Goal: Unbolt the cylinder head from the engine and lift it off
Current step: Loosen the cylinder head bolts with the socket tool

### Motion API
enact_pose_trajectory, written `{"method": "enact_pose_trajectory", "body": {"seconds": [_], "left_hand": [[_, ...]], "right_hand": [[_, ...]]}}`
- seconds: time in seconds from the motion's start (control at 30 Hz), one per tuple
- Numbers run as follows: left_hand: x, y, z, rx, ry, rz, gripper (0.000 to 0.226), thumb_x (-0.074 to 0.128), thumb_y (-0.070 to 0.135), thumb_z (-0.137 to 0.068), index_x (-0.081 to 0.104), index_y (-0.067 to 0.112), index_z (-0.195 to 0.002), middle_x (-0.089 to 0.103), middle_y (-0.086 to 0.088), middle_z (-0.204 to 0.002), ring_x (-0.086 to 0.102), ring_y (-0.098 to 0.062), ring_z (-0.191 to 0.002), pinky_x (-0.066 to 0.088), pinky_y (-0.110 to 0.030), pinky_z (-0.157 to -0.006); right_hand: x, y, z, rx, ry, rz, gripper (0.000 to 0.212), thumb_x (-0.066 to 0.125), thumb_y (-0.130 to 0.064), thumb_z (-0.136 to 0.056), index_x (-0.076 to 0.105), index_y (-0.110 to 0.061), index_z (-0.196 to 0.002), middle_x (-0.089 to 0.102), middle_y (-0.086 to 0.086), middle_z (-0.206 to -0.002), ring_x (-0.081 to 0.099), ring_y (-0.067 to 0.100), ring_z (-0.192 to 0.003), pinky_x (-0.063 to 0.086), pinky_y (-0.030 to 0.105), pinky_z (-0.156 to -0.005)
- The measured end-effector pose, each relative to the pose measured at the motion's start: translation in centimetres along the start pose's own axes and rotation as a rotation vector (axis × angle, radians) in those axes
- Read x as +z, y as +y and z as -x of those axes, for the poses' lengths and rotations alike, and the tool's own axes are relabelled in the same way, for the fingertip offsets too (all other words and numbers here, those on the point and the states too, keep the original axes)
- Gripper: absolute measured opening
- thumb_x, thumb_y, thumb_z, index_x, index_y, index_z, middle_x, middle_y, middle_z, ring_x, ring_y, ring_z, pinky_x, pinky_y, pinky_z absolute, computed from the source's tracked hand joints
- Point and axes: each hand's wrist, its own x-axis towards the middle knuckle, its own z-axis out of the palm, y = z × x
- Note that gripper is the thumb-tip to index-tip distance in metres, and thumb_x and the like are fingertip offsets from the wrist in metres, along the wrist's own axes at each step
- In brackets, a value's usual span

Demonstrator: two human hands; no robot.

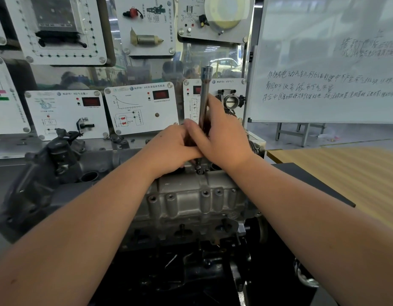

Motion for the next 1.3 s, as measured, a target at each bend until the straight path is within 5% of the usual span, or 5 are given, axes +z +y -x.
{"method": "enact_pose_trajectory", "body": {"seconds": [0.77,0.87,1.03,1.17,1.3], "left_hand": [[-0.06,-0.02,0.15,-0.003,0.006,-0.007,0.031,0.075,0.029,-0.081,0.068,0.059,-0.077,0.073,0.02,-0.074,0.067,0.0,-0.057,0.047,-0.011,-0.051],[0.03,0.01,-0.06,-0.04,0.003,-0.05,0.015,0.07,0.045,-0.067,0.067,0.054,-0.079,0.072,0.017,-0.071,0.068,-0.005,-0.057,0.052,-0.02,-0.052],[0.17,-0.27,-0.28,-0.048,0.002,-0.078,0.023,0.071,0.042,-0.065,0.067,0.045,-0.088,0.074,0.013,-0.075,0.07,-0.009,-0.065,0.06,-0.04,-0.069],[0.0,0.12,0.05,-0.034,-0.023,-0.034,0.02,0.067,0.039,-0.068,0.069,0.054,-0.081,0.074,0.016,-0.075,0.07,-0.006,-0.064,0.053,-0.019,-0.06],[-0.07,0.41,0.19,-0.034,-0.018,-0.049,0.021,0.072,0.037,-0.072,0.066,0.057,-0.074,0.07,0.018,-0.065,0.065,-0.002,-0.054,0.043,-0.012,-0.047]], "right_hand": [[0.24,0.23,0.03,-0.04,0.014,-0.005,0.032,0.05,-0.027,-0.103,0.054,-0.001,-0.123,0.067,0.014,-0.081,0.062,0.036,-0.071,0.051,0.05,-0.065],[0.07,-0.13,0.12,-0.042,0.022,0.017,0.052,0.058,-0.039,-0.1,0.047,-0.006,-0.138,0.067,0.006,-0.08,0.066,0.033,-0.073,0.052,0.043,-0.064],[0.5,0.29,-0.02,-0.037,0.022,-0.007,0.028,0.052,-0.026,-0.103,0.053,0.0,-0.113,0.056,0.005,-0.069,0.06,0.037,-0.066,0.049,0.048,-0.06],[0.51,0.4,0.0,-0.035,0.026,-0.022,0.025,0.048,-0.026,-0.103,0.054,-0.001,-0.105,0.056,0.006,-0.072,0.059,0.036,-0.069,0.047,0.045,-0.061],[0.24,0.18,0.04,-0.05,0.018,-0.006,0.045,0.048,-0.036,-0.102,0.049,-0.004,-0.135,0.068,0.009,-0.081,0.064,0.033,-0.073,0.05,0.042,-0.063]]}}
